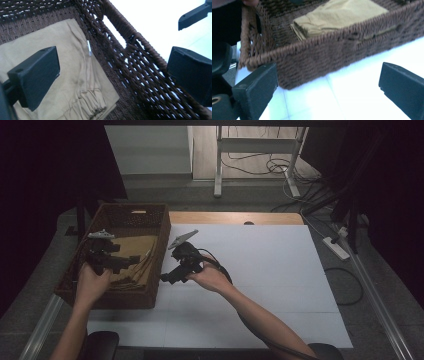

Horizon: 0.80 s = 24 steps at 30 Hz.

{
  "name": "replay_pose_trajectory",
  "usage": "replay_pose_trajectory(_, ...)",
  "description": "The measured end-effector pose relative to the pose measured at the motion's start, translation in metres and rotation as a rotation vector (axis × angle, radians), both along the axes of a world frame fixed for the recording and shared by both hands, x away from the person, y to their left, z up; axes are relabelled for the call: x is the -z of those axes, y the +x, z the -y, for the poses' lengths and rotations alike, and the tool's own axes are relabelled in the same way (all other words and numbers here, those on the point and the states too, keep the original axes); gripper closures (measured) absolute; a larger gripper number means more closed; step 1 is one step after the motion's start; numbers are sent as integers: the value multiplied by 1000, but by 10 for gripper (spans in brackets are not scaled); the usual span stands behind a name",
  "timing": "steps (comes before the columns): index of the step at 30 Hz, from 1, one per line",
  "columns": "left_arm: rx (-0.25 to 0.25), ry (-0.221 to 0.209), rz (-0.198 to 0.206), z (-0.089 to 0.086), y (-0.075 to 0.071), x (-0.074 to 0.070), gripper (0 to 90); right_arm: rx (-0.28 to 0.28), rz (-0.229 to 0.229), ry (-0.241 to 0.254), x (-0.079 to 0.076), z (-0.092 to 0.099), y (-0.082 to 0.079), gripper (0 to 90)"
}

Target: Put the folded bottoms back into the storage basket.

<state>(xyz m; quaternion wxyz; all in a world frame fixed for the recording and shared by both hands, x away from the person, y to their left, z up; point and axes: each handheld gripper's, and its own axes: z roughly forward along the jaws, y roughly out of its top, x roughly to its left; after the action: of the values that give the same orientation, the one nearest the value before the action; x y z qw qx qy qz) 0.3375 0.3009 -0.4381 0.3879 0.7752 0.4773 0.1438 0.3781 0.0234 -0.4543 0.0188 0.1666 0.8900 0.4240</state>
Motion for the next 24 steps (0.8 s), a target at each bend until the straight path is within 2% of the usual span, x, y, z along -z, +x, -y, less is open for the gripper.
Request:
replay_pose_trajectory(6,30,-32,18,4,-12,-3,0,-1,0,-13,2,12,-6,32)
replay_pose_trajectory(16,39,-19,35,17,-27,-4,0,9,-20,4,9,35,-8,32)
replay_pose_trajectory(24,43,6,46,26,-40,4,3,25,-29,25,12,53,-8,32)
